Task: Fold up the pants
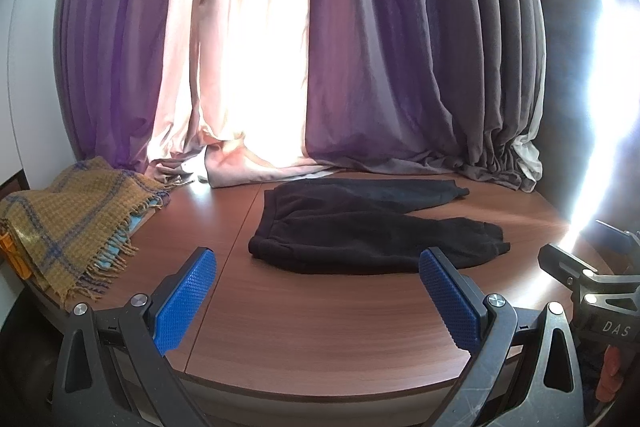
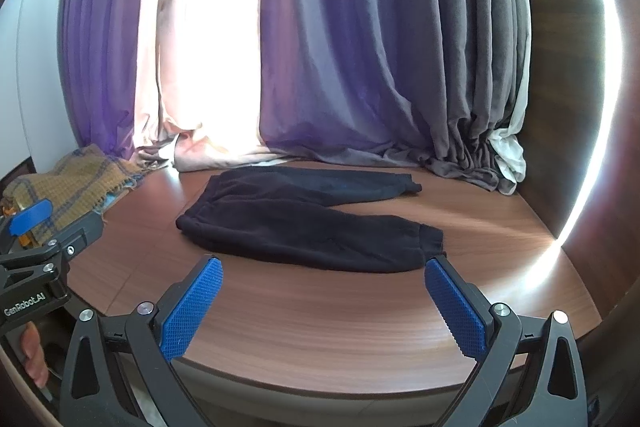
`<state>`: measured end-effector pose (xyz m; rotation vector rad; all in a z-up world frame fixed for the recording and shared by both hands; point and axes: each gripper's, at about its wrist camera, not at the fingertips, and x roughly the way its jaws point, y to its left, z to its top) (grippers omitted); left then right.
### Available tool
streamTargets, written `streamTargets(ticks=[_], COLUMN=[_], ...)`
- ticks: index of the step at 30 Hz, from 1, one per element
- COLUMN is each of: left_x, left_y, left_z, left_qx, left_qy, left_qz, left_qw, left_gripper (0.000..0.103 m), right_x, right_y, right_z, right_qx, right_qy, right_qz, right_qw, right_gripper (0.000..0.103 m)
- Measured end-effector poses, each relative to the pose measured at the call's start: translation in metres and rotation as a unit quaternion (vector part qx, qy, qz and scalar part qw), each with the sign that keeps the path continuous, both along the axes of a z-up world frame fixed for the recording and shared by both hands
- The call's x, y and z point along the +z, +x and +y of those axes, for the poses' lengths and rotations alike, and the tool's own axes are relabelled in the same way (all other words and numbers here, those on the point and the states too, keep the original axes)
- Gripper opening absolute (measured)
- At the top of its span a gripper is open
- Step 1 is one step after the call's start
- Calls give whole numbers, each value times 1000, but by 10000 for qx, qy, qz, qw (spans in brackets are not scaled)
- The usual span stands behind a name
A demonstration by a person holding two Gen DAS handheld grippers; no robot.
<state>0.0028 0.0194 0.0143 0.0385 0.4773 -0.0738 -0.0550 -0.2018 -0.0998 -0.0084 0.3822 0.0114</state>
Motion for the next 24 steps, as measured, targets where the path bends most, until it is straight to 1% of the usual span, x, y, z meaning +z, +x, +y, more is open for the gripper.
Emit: streamTargets(ticks=[6,13,16,21,24], left_x=[-18,-42,-53,-76,-89], left_y=[28,79,102,137,156], left_z=[17,36,41,40,36], left_qx=[-86,-290,-492,-998,-1149], left_qy=[53,428,534,645,760], left_qz=[124,293,348,518,649], left_qw=[9999,9982,9968,9916,9883], left_gripper=[103,103,103,103,101], right_x=[-13,-35,-43,-55,-62], right_y=[27,69,89,119,130], right_z=[14,37,43,46,46], right_qx=[-96,-301,-479,-884,-1074], right_qy=[-29,-136,-92,42,112], right_qz=[186,373,463,609,667], right_qw=[9998,9988,9977,9942,9919], right_gripper=[103,103,103,102,102])
